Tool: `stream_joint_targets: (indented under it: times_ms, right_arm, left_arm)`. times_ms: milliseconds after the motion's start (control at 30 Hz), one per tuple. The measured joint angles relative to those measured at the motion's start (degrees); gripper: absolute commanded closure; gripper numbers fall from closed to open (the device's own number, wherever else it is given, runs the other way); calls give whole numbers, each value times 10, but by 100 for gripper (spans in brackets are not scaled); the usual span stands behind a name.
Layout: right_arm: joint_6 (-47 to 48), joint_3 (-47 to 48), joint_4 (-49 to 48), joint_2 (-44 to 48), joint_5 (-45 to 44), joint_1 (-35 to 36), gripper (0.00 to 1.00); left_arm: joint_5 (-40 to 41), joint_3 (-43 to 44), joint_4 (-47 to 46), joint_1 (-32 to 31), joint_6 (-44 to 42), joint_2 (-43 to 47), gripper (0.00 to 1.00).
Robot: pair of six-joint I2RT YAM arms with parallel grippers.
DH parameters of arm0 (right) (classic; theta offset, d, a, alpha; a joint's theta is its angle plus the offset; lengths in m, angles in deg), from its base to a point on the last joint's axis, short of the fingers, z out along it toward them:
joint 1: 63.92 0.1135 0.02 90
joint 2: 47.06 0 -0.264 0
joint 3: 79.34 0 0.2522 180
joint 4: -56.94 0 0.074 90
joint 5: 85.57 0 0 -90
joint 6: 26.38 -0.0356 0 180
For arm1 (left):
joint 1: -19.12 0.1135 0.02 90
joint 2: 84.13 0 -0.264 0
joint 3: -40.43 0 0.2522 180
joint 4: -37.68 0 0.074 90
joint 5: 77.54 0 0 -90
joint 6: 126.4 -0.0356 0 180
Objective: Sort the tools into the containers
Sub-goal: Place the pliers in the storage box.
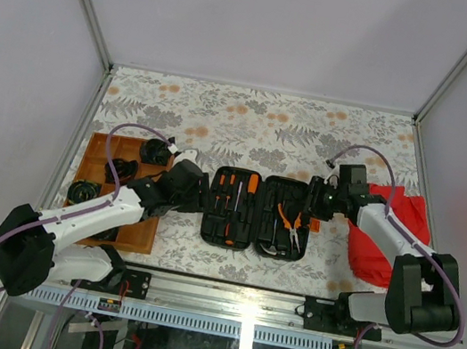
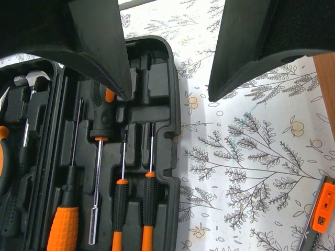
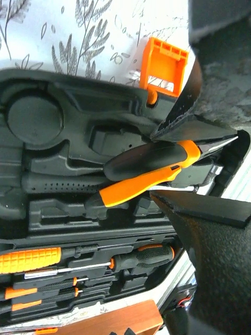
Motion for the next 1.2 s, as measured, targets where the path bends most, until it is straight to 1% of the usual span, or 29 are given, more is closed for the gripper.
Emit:
stream_joint_targets:
  times_ms: [300,567,700,833,967,1067,1200]
  right_arm:
    - [9,23,14,-4,-23,38,34]
    - [23,52,43,-7,-122,105,27]
    - [28,63,54,-7,-166,122,22]
    - [35,69,56,-7,-182,130,18]
    - [42,74,56,-13,-181,147,17]
    - [43,77,56,-25,-185,163,21]
    - [42,79,64,-26,-213,174,25]
  left_arm:
    - [0,-8,-2,0,0,0,40]
    - [0,-9,-7,3,-1,0,40]
    - [-2,-11,-12,5,-4,1,40]
    - [-7,-13,-15,8,-4,1,40]
    - [-11,-17,-20,9,-4,1,40]
    - [-13,-19,-23,10,-4,1,40]
    - [-15,-21,-25,11,-5,1,40]
